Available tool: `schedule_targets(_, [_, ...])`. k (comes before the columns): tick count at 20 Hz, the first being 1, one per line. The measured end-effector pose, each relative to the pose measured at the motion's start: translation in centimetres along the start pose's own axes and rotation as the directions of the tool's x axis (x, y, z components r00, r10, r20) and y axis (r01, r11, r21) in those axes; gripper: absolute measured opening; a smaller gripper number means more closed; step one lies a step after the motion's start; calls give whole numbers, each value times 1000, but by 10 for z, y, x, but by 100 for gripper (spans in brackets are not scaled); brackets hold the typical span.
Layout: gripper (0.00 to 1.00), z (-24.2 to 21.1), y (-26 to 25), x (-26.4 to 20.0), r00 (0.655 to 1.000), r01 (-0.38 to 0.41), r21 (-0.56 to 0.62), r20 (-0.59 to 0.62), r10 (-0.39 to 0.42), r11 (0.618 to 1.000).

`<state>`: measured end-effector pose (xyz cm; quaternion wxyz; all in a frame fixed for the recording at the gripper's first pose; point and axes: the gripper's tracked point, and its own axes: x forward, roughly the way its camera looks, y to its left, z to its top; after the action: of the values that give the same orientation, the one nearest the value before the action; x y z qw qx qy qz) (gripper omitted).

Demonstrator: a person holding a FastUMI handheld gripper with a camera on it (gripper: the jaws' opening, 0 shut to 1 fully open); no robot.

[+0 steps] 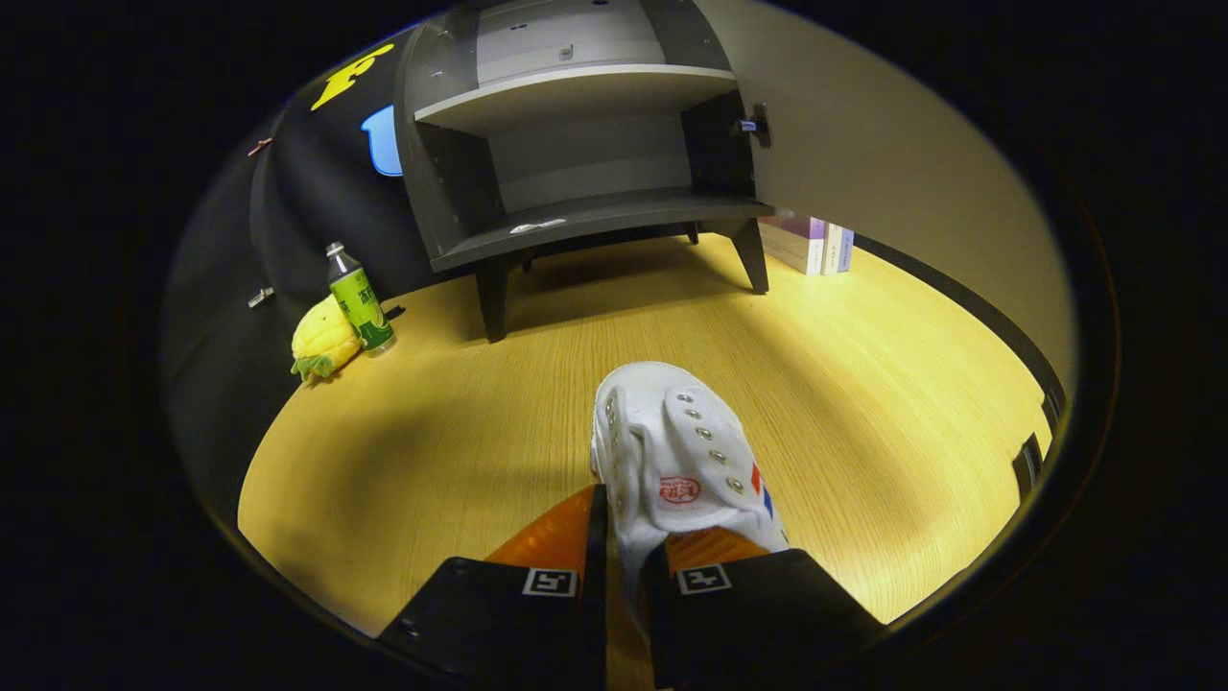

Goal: Open the shoe cabinet door, grab the shoes and put them into the shoe cabinet, then close the shoe cabinet door.

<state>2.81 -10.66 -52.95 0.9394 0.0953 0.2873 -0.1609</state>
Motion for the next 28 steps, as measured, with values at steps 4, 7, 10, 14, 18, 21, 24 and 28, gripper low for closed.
schedule_targets(4, [23, -1, -2, 2, 1000, 6, -5, 24, -5, 1000])
schedule_targets(7, [23, 0, -5, 2, 1000, 11, 17, 26, -12, 1000])
schedule_targets(10, [23, -1, -7, 1, 999, 20, -1, 28, -20, 1000])
schedule_targets(14, [23, 1, -8, 6, 999, 7, 49, 35, -9, 999])
schedule_targets(18, [5, -2, -4, 4, 1000, -4, -5, 27, 4, 1000])
schedule_targets(21, [5, 0, -4, 1, 1000, -20, 5, 11, 20, 1000])
schedule_targets(24, [5, 15, -4, -13, 1000, -14, -37, 18, 14, 999])
schedule_targets(28, [5, 61, 6, -41, 998, -45, -8, 32, 45, 999])
